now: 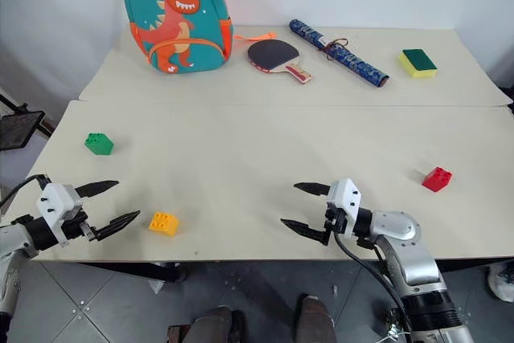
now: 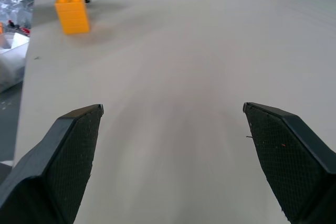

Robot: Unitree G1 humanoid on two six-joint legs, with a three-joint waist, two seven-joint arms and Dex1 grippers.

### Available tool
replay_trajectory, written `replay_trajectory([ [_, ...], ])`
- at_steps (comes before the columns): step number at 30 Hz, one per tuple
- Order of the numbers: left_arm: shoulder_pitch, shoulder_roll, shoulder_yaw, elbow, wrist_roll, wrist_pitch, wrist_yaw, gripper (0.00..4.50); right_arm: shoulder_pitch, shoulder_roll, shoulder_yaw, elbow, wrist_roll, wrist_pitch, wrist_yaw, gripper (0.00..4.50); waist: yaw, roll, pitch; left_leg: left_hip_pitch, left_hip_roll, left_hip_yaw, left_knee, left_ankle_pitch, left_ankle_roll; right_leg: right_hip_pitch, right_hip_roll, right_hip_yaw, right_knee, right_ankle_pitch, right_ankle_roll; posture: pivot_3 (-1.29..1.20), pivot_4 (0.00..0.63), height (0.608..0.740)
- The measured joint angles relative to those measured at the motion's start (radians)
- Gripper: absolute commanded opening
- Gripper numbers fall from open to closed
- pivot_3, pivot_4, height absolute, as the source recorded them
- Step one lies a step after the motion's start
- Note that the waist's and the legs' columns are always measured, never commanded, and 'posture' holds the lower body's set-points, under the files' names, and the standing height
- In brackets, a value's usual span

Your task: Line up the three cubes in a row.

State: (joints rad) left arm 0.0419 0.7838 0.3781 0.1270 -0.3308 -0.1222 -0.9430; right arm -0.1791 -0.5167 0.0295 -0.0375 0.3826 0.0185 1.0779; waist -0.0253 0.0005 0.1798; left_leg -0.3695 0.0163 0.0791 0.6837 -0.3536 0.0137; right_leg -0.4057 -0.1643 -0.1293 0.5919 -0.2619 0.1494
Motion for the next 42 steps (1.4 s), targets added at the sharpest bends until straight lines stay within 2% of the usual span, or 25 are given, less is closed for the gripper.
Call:
replay_trajectory([
  [3, 0.022, -0.006, 0.007, -0.038, -0.009, 0.022, 0.019, 4.47, 0.010, -0.003, -0.007, -0.001, 0.001, 0.000, 0.000, 4.50, 0.000, 0.000, 0.000, 0.000, 0.000, 0.000, 0.000, 0.000, 0.000, 0.000, 0.000, 0.000, 0.000, 0.000, 0.000, 0.00, 0.150, 0.740],
  [5, 0.021, -0.024, 0.024, -0.071, -0.071, 0.065, 0.014, 4.47, 0.029, -0.003, -0.018, -0.005, 0.007, 0.011, -0.010, 4.50, 0.002, 0.000, 0.000, 0.000, 0.000, 0.000, 0.000, 0.000, 0.000, 0.000, 0.000, 0.000, 0.000, 0.000, 0.000, 0.00, 0.150, 0.740],
  [8, -0.083, -0.025, 0.022, -0.140, -0.194, 0.184, -0.008, 4.47, 0.068, -0.027, -0.080, -0.046, 0.036, 0.086, -0.074, 4.50, 0.023, 0.000, 0.000, -0.001, 0.000, -0.001, 0.002, 0.000, 0.000, 0.000, -0.001, 0.000, 0.001, 0.000, 0.000, 0.00, 0.150, 0.740],
  [11, -0.158, -0.024, -0.011, -0.226, -0.226, 0.244, -0.005, 4.47, 0.102, -0.034, -0.159, -0.123, 0.073, 0.125, -0.130, 4.50, 0.028, 0.000, 0.000, 0.000, -0.001, 0.000, 0.002, 0.000, 0.000, 0.001, -0.001, 0.001, 0.001, 0.000, 0.000, 0.00, 0.150, 0.740],
  [13, -0.242, -0.030, -0.112, -0.233, -0.204, 0.269, -0.029, 4.47, 0.203, -0.036, -0.273, -0.218, 0.105, 0.159, -0.202, 4.50, 0.046, 0.002, -0.001, -0.001, -0.001, -0.001, 0.002, 0.000, 0.000, 0.000, -0.001, 0.000, 0.001, 0.000, 0.000, 0.00, 0.150, 0.740],
  [16, -0.377, -0.091, -0.281, -0.183, -0.140, 0.283, -0.078, 4.47, 0.405, -0.029, -0.522, -0.357, 0.138, 0.196, -0.332, 4.50, 0.069, 0.002, -0.002, -0.001, -0.002, 0.002, 0.002, 0.000, 0.000, 0.000, 0.000, 0.000, 0.000, 0.000, 0.000, 0.00, 0.150, 0.740],
  [19, -0.453, -0.154, -0.362, -0.118, -0.087, 0.275, -0.079, 4.47, 0.532, 0.025, -0.678, -0.403, 0.134, 0.178, -0.422, 4.50, 0.067, 0.000, -0.003, 0.000, -0.001, 0.003, 0.002, 0.000, 0.000, 0.000, 0.001, 0.001, -0.001, 0.000, 0.000, 0.00, 0.150, 0.740],
  [22, -0.521, -0.201, -0.398, -0.052, -0.034, 0.262, -0.051, 4.47, 0.589, 0.109, -0.776, -0.383, 0.107, 0.137, -0.522, 4.50, 0.046, 0.000, -0.004, 0.002, -0.001, 0.008, 0.002, 0.000, 0.001, 0.000, 0.001, 0.006, -0.002, 0.000, 0.000, 0.00, 0.150, 0.740],
  [25, -0.556, -0.227, -0.439, -0.032, -0.028, 0.265, -0.096, 4.47, 0.627, 0.174, -0.811, -0.341, 0.051, 0.089, -0.602, 4.50, 0.040, 0.000, -0.004, 0.003, 0.000, 0.010, 0.001, 0.000, 0.001, 0.000, 0.001, 0.008, -0.001, 0.000, 0.000, 0.00, 0.150, 0.740],
  [30, -0.582, -0.235, -0.478, -0.032, -0.039, 0.300, -0.190, 4.47, 0.576, 0.166, -0.796, -0.339, 0.038, 0.177, -0.712, 4.50, 0.020, 0.000, -0.004, 0.004, 0.000, 0.014, 0.001, 0.001, 0.002, -0.003, 0.001, 0.013, 0.000, 0.000, -0.001, 0.00, 0.150, 0.740],
  [37, -0.597, -0.259, -0.470, -0.021, -0.039, 0.288, -0.200, 4.47, 0.218, -0.054, -0.770, -0.348, 0.218, 0.641, -0.914, 4.50, 0.025, 0.000, -0.004, 0.004, 0.000, 0.014, 0.002, 0.001, 0.004, -0.004, 0.001, 0.017, 0.000, 0.000, -0.002, 0.00, 0.150, 0.740],
  [42, -0.587, -0.257, -0.465, -0.024, -0.036, 0.280, -0.204, 4.47, 0.096, -0.087, -0.674, -0.222, 0.185, 0.734, -0.961, 4.50, 0.049, 0.000, -0.004, 0.000, -0.001, 0.014, 0.002, 0.001, 0.004, -0.005, 0.001, 0.013, -0.001, 0.001, -0.001, 0.00, 0.150, 0.740],
])
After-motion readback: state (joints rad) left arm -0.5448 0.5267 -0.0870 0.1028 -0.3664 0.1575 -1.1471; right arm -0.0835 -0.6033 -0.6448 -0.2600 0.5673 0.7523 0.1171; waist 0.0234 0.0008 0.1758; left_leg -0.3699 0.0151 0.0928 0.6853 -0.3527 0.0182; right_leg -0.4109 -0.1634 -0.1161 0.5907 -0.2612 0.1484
